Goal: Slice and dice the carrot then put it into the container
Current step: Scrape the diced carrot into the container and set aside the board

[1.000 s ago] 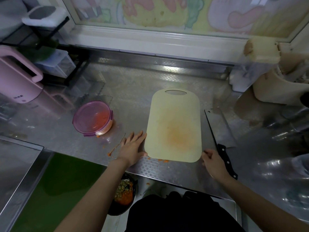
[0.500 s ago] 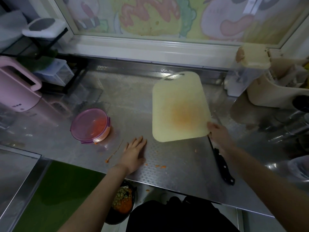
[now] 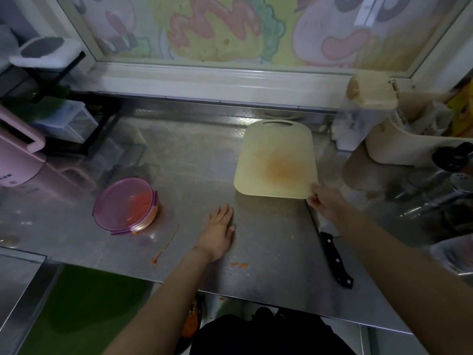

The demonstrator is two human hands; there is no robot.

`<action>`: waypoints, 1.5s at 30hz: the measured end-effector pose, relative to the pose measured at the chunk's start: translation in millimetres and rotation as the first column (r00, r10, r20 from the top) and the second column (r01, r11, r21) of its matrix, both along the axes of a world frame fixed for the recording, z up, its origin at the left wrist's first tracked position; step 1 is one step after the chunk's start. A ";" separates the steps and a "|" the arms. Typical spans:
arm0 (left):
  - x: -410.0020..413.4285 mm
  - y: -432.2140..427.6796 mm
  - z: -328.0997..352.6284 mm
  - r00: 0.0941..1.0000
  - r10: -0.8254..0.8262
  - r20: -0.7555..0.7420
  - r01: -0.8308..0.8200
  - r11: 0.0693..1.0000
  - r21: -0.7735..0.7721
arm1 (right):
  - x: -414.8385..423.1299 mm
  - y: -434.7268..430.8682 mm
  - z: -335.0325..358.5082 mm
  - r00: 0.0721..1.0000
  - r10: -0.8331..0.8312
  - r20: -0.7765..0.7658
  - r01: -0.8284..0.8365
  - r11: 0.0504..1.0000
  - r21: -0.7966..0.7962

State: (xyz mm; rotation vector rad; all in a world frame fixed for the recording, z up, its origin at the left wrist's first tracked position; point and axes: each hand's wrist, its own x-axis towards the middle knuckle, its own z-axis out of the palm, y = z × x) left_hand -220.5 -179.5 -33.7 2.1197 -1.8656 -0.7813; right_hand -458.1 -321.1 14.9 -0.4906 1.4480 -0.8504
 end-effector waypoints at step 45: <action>38.0 -139.4 -8.7 0.994 -0.107 0.037 0.108 0.994 -0.027 | -8.8 -19.0 4.0 0.978 -0.184 -0.101 0.183 0.983 -0.017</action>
